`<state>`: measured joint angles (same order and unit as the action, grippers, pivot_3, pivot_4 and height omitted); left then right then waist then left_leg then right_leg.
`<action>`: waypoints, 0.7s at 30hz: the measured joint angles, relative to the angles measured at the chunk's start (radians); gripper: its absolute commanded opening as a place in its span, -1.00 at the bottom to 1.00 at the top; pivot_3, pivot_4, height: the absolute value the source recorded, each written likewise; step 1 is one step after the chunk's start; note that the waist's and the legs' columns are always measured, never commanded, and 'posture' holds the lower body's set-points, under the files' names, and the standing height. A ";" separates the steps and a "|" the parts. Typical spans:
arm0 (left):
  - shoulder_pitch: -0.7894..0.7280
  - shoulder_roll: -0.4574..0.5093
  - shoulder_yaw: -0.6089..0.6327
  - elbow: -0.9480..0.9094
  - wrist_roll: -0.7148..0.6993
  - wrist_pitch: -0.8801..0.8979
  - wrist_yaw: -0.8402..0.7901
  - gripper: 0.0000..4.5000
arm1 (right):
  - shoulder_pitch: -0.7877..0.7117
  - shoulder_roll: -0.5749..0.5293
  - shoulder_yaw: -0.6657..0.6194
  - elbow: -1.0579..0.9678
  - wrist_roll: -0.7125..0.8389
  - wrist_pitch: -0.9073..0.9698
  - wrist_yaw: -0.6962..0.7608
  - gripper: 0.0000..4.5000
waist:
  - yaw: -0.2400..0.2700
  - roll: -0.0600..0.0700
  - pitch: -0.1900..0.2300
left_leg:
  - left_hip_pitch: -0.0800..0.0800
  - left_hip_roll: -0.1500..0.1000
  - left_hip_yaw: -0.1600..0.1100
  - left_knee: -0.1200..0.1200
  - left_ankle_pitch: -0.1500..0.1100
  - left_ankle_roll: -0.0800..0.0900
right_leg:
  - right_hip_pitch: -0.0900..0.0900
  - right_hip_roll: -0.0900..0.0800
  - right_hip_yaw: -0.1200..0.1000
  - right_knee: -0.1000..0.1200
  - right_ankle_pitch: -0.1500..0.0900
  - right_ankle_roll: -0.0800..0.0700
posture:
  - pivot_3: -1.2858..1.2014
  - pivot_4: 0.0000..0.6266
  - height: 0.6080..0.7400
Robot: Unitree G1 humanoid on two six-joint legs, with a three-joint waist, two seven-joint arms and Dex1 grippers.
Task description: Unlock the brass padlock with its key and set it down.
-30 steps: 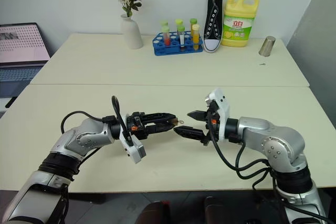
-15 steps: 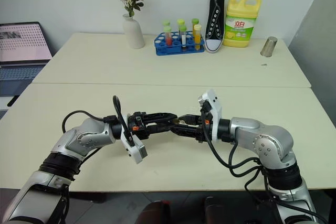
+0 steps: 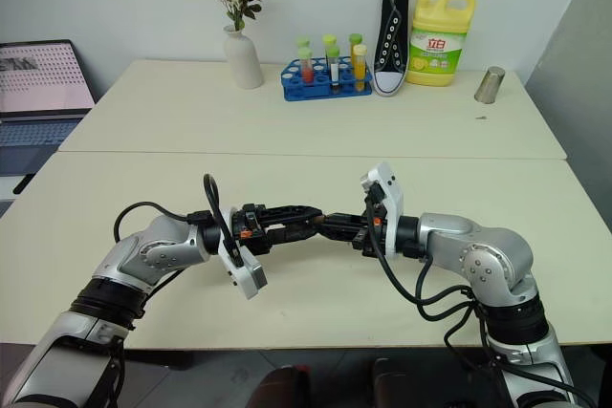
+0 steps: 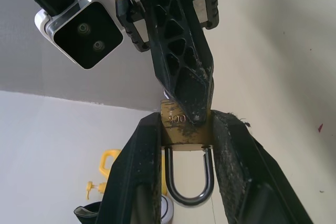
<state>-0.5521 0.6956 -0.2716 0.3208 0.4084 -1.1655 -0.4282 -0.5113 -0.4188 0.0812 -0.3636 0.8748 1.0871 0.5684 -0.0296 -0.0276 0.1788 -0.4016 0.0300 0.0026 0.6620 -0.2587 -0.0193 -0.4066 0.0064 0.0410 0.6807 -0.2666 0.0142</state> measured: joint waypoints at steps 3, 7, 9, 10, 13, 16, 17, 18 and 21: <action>0.000 0.009 -0.008 0.000 -0.022 -0.001 -0.014 -0.57 | 0.000 0.001 0.003 0.000 0.001 0.001 0.002 -0.94 | 0.000 0.000 0.000 | 0.000 0.000 0.000 0.000 0.000 0.000 | 0.000 0.000 0.000 0.000 0.000 0.000 | 0.03 -0.52 1.00; 0.003 0.018 -0.028 0.003 -0.077 0.006 -0.041 -0.24 | 0.000 0.001 0.005 0.000 0.003 0.003 0.008 -0.94 | 0.000 0.000 0.000 | 0.000 0.000 0.000 0.000 0.000 0.000 | 0.000 0.000 0.000 0.000 0.000 0.000 | 0.03 -0.52 1.00; 0.006 0.023 -0.038 0.003 -0.094 0.003 -0.047 0.02 | 0.000 0.003 0.004 0.000 0.009 0.003 0.017 -0.94 | 0.000 0.000 0.000 | 0.000 0.000 0.000 0.000 0.000 0.000 | 0.000 0.000 0.000 0.000 0.000 0.000 | 0.03 -0.52 1.00; 0.010 0.024 -0.042 0.003 -0.106 0.003 -0.056 0.15 | 0.000 0.003 0.004 0.000 0.010 0.002 0.021 -0.94 | 0.000 0.000 0.000 | 0.000 0.000 0.000 0.000 0.000 0.000 | 0.000 0.000 0.000 0.000 0.000 0.000 | 0.03 -0.52 1.00; 0.020 0.026 -0.045 0.002 -0.134 0.006 -0.074 0.59 | 0.000 0.003 0.004 0.000 0.010 0.001 0.023 -0.94 | 0.000 0.000 0.000 | 0.000 0.000 0.000 0.000 0.000 0.000 | 0.000 0.000 0.000 0.000 0.000 0.000 | 0.03 -0.52 1.00; 0.033 0.035 -0.045 -0.008 -0.147 0.023 -0.088 1.00 | 0.000 0.003 0.004 0.000 0.009 -0.006 0.023 -0.94 | 0.000 0.000 0.000 | 0.000 0.000 0.000 0.000 0.000 0.000 | 0.000 0.000 0.000 0.000 0.000 0.000 | 0.03 -0.52 1.00; 0.038 0.038 -0.044 -0.009 -0.154 0.029 -0.090 1.00 | 0.000 0.001 0.004 0.000 0.007 -0.009 0.024 -0.94 | 0.000 0.000 0.000 | 0.000 0.000 0.000 0.000 0.000 0.000 | 0.000 0.000 0.000 0.000 0.000 0.000 | 0.03 -0.52 1.00; 0.046 0.044 -0.044 -0.014 -0.162 0.039 -0.093 1.00 | 0.000 -0.002 0.004 0.000 0.002 -0.013 0.025 -0.94 | 0.000 0.000 0.000 | 0.000 0.000 0.000 0.000 0.000 0.000 | 0.000 0.000 0.000 0.000 0.000 0.000 | 0.03 -0.52 1.00; 0.069 0.060 -0.039 -0.029 -0.205 0.069 -0.108 1.00 | 0.002 -0.009 0.004 0.000 -0.012 -0.030 0.031 -0.94 | -0.001 0.000 0.000 | 0.000 0.000 0.000 0.000 0.000 0.000 | 0.000 0.000 0.000 0.000 0.000 0.000 | 0.03 -0.52 1.00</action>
<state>-0.4829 0.7557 -0.3108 0.2919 0.2029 -1.0967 -0.5367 -0.5095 -0.4274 0.0850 -0.3636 0.8630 1.0574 0.5992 -0.0302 -0.0276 0.1789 -0.4015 0.0302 0.0024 0.6619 -0.2587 -0.0193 -0.4066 0.0064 0.0412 0.6806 -0.2666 0.0142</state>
